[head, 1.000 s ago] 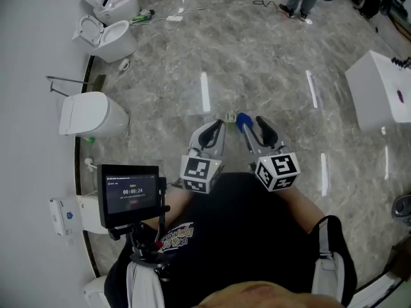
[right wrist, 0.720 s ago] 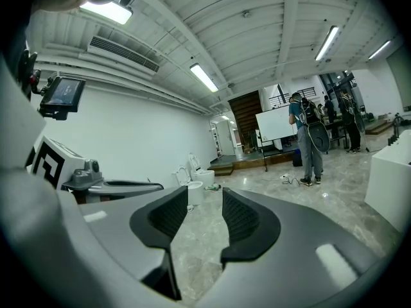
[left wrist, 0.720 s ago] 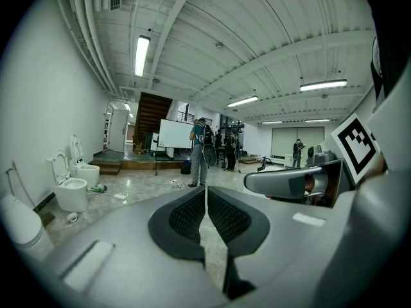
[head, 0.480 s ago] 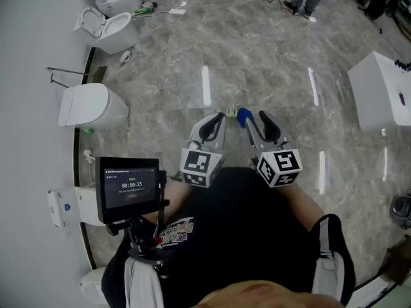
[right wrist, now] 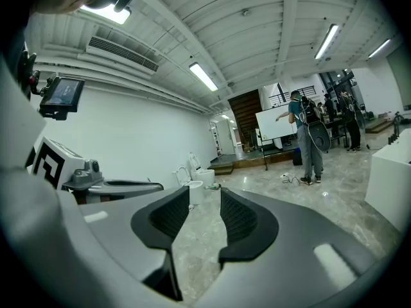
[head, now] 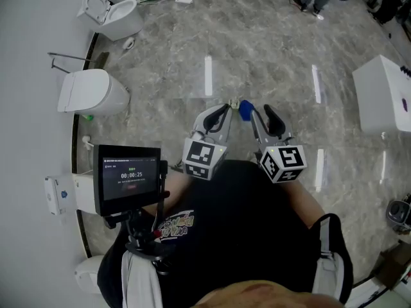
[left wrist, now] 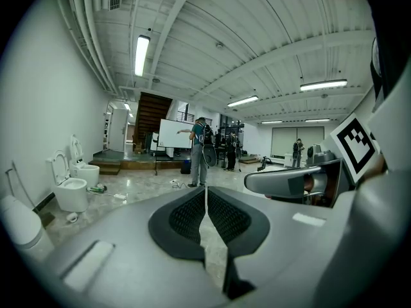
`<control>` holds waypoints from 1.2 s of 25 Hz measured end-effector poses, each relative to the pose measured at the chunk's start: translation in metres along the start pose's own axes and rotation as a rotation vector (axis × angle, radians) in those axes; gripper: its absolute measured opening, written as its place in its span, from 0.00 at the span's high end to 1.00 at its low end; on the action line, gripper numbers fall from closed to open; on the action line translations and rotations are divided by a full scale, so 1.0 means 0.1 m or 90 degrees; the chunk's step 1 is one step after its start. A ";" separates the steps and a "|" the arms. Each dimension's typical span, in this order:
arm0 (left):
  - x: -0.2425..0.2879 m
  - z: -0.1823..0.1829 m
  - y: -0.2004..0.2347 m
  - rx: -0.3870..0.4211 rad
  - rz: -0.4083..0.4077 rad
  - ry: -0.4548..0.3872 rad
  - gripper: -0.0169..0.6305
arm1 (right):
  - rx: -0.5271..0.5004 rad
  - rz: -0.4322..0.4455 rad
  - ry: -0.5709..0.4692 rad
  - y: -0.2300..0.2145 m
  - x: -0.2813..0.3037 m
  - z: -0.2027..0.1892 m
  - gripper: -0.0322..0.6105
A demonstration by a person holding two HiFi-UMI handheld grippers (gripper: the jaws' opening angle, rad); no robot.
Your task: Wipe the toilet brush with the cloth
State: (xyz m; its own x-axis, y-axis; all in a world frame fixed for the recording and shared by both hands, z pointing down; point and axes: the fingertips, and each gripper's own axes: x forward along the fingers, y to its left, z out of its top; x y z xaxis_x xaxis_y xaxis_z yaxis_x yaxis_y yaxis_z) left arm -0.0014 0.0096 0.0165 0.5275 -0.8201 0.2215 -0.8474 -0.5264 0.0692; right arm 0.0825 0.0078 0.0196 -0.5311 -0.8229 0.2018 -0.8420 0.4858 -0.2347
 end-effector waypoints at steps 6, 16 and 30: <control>0.00 0.01 -0.02 0.003 -0.004 -0.002 0.96 | -0.008 -0.001 -0.001 0.01 -0.01 0.02 0.74; -0.01 0.01 0.00 0.003 -0.001 -0.003 0.96 | -0.002 -0.007 -0.008 0.00 -0.01 0.03 0.77; 0.05 0.03 -0.11 0.016 -0.049 -0.007 0.96 | 0.002 -0.055 -0.029 -0.07 -0.14 0.09 0.78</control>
